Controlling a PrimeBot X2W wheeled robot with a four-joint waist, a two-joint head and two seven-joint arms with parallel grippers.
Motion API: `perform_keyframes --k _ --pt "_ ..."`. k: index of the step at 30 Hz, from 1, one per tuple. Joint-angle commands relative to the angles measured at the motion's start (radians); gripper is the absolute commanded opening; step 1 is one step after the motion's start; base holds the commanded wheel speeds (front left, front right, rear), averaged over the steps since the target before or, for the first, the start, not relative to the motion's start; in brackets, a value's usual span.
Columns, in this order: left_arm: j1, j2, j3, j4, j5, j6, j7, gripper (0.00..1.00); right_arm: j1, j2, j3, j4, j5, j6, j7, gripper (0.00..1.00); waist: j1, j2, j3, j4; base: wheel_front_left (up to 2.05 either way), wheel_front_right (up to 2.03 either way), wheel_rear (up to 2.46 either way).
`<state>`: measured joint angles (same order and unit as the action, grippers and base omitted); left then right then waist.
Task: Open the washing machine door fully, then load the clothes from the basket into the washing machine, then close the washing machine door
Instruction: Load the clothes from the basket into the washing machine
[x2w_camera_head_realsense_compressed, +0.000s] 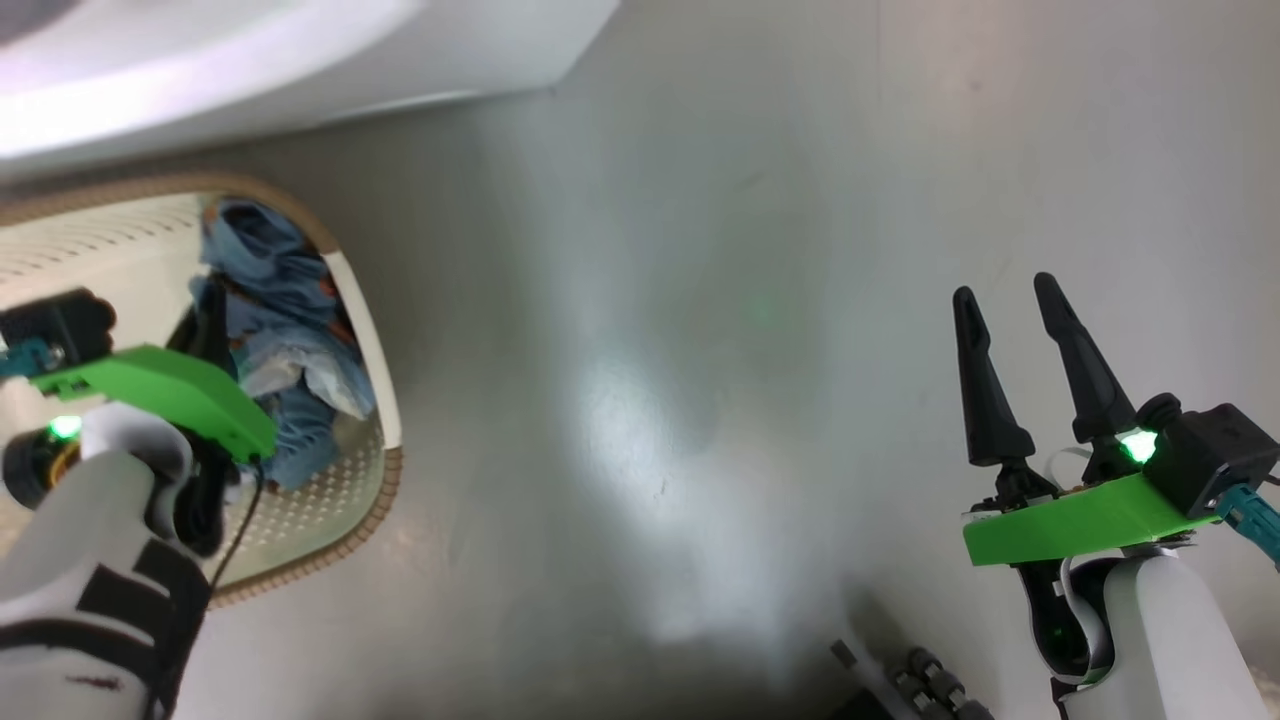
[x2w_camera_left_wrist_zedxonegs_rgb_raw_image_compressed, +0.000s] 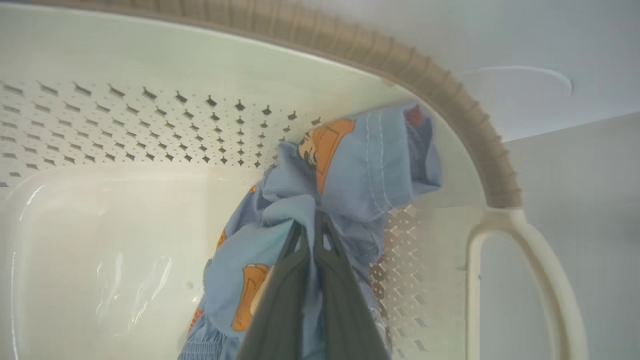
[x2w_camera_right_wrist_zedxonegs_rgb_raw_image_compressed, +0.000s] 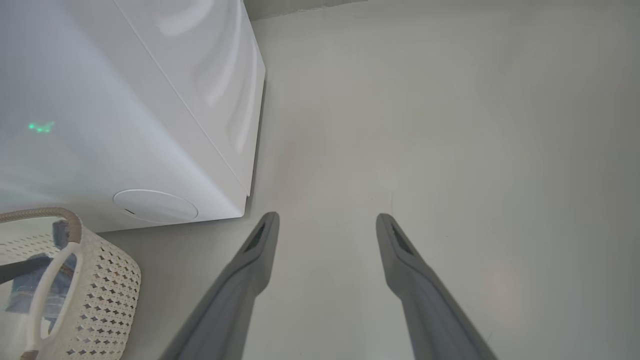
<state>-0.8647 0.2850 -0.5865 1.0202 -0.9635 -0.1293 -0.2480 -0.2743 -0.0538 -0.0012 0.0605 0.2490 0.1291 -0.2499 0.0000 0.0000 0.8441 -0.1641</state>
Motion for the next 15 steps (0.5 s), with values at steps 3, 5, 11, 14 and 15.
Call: perform_keyframes --k 3,5,11,14,15 --pt "0.064 0.059 0.071 -0.081 0.025 -0.001 -0.013 0.0 0.02 -0.012 0.016 -0.004 0.002 0.002 -0.012 1.0 0.0 0.0 -0.081 0.041 0.0 0.0 0.0" --pt "0.104 0.062 0.135 -0.14 0.07 -0.001 -0.013 0.0 0.021 -0.017 0.017 0.005 0.003 0.002 -0.012 1.0 0.0 0.0 -0.113 0.053 0.0 0.0 0.0" --pt "0.278 0.015 0.344 -0.299 0.222 0.0 -0.013 0.0 0.032 -0.033 0.022 0.033 0.008 0.002 -0.012 1.0 0.0 0.0 -0.224 0.08 0.0 0.0 0.0" --pt "0.365 -0.022 0.431 -0.365 0.287 0.0 -0.014 0.0 0.042 -0.039 0.031 0.049 0.013 0.002 -0.012 1.0 0.0 0.0 -0.283 0.089 0.0 0.0 0.0" --pt "0.391 -0.034 0.456 -0.386 0.308 0.0 -0.014 0.0 0.047 -0.04 0.035 0.054 0.015 0.002 -0.012 1.0 0.0 0.0 -0.303 0.092 0.0 0.0 0.0"
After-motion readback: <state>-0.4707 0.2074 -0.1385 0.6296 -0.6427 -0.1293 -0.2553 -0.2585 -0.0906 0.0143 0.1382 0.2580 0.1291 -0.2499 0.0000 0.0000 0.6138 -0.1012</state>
